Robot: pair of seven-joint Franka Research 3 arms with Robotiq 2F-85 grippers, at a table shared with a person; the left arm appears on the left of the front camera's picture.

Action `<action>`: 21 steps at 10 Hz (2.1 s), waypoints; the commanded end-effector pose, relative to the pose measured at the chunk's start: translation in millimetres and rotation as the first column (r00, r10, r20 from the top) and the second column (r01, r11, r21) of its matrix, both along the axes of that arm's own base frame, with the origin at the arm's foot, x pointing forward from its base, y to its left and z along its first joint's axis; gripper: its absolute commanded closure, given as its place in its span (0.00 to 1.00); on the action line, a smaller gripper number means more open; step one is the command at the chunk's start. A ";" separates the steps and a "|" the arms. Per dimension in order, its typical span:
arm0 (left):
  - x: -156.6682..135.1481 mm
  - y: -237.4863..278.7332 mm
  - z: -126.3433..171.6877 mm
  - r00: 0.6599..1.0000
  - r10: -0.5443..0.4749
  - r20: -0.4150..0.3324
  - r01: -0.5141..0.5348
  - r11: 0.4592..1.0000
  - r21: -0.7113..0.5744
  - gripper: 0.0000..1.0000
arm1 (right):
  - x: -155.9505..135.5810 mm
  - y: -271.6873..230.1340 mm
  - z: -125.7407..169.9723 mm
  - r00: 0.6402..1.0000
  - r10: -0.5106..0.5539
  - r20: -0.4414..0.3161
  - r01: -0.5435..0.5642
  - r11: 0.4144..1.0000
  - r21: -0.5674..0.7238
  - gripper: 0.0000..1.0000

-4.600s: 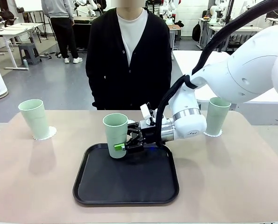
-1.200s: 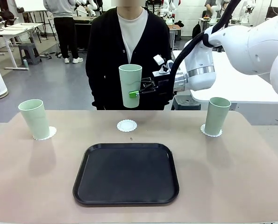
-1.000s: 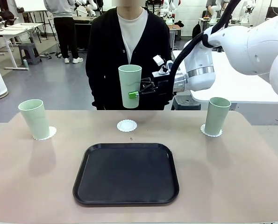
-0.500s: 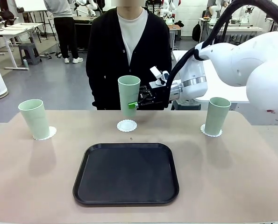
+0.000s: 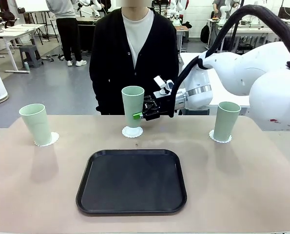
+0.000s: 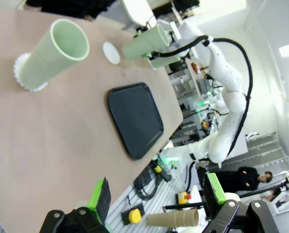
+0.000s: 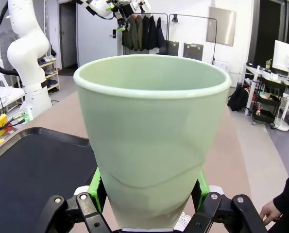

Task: Place coasters on the table and set cups on them.
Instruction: Take one Reusable plastic cup from the Flat Tray and place it on a coaster set by the human.

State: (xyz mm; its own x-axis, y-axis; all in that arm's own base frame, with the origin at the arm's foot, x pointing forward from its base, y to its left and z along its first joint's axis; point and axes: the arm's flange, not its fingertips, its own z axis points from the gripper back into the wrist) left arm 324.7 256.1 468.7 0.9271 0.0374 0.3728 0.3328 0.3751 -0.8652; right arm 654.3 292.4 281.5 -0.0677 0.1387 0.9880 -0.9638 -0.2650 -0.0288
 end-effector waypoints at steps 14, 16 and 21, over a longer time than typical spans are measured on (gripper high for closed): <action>-2.2 1.4 2.0 1.000 -0.004 0.003 0.004 1.000 -0.004 0.00 | 28.4 15.5 -41.6 0.996 -0.012 -0.090 0.007 0.998 -0.057 0.17; -2.2 1.4 2.0 1.000 -0.004 0.003 0.004 1.000 -0.004 0.00 | 26.4 14.1 -41.8 0.996 -0.007 -0.092 0.002 0.998 -0.059 0.17; -2.2 1.4 2.0 1.000 -0.004 0.003 0.004 1.000 -0.004 0.00 | 26.2 11.1 -43.4 0.997 -0.003 -0.083 -0.003 0.997 -0.077 0.17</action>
State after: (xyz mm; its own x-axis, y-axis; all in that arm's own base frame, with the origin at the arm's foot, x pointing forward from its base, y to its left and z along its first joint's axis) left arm 324.7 256.1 468.7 0.9271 0.0374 0.3728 0.3328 0.3751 -0.8652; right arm 671.7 303.4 232.9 0.0099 0.1882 0.9821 -0.9660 -0.2521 0.0580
